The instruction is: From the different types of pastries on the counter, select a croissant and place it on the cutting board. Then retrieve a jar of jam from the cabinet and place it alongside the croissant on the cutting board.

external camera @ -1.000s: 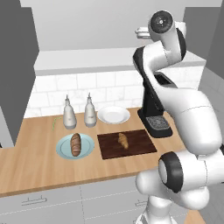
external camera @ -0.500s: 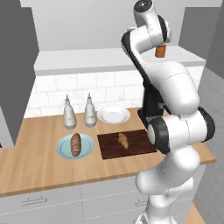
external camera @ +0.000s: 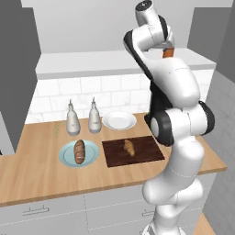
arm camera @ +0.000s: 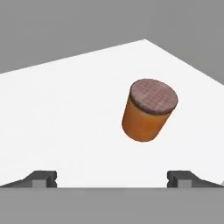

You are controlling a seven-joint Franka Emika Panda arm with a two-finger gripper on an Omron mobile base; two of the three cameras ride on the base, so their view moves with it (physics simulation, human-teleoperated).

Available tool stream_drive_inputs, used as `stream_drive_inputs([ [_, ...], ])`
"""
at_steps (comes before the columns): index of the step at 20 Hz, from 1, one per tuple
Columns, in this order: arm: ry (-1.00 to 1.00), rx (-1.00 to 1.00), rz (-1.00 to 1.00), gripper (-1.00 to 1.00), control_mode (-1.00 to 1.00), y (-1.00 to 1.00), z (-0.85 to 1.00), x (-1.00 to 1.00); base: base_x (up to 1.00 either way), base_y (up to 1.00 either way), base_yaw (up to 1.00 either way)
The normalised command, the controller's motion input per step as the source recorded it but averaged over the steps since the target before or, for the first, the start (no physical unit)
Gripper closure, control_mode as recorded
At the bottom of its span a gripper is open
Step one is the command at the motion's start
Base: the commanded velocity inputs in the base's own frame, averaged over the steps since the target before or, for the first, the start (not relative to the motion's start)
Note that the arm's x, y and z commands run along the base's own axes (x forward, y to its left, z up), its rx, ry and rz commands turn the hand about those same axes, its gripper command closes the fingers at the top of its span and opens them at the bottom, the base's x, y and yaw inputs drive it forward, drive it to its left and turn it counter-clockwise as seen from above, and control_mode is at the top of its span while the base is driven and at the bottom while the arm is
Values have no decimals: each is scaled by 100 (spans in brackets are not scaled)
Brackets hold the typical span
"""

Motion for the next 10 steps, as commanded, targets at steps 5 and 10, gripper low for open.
stream_drive_inputs([
  [5,-36,-16,-8,-100,-100,0,-41,-1,0,0,0],
  [10,-23,-6,-16,-100,-100,-30,-8,-8,0,0,0],
])
